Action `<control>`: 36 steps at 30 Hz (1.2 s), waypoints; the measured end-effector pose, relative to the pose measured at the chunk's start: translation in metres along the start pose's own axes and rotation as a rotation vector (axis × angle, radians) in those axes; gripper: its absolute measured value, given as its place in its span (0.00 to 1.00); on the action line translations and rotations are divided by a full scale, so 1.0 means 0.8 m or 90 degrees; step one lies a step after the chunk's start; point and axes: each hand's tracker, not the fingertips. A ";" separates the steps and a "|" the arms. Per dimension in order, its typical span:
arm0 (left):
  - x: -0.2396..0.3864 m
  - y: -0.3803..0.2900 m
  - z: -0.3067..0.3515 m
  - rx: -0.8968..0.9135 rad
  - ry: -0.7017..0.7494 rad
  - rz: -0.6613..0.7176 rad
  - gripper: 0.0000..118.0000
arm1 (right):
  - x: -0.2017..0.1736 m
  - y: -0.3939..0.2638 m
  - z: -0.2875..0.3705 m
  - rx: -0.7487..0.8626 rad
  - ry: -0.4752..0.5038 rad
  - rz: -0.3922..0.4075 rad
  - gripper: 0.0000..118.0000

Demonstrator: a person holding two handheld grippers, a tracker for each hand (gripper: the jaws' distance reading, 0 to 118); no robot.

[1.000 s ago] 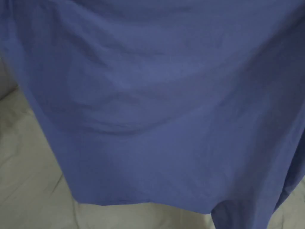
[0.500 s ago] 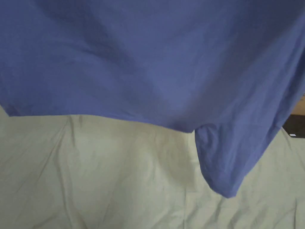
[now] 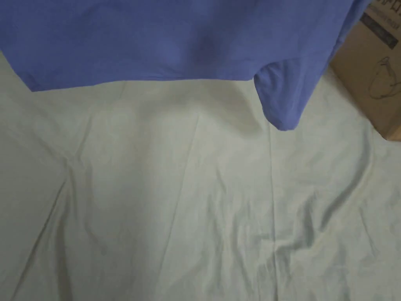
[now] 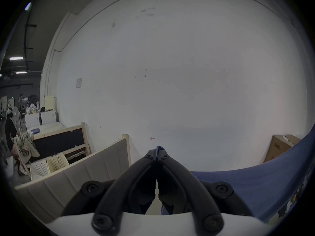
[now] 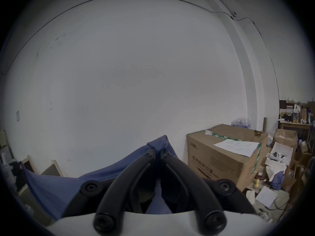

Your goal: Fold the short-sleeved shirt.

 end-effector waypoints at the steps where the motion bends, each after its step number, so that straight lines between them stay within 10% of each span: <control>1: 0.002 -0.009 -0.009 0.004 0.005 0.006 0.00 | -0.003 -0.007 -0.011 0.006 0.006 -0.004 0.03; 8: 0.015 -0.098 -0.047 -0.009 -0.001 -0.035 0.00 | 0.004 -0.100 -0.055 0.041 0.002 -0.005 0.03; 16: -0.012 -0.279 -0.004 -0.186 -0.084 -0.055 0.00 | 0.077 -0.267 -0.035 -0.154 -0.015 0.007 0.03; 36: -0.216 -0.586 0.370 -0.468 -0.103 0.071 0.00 | 0.260 -0.595 0.342 -0.508 -0.013 -0.013 0.03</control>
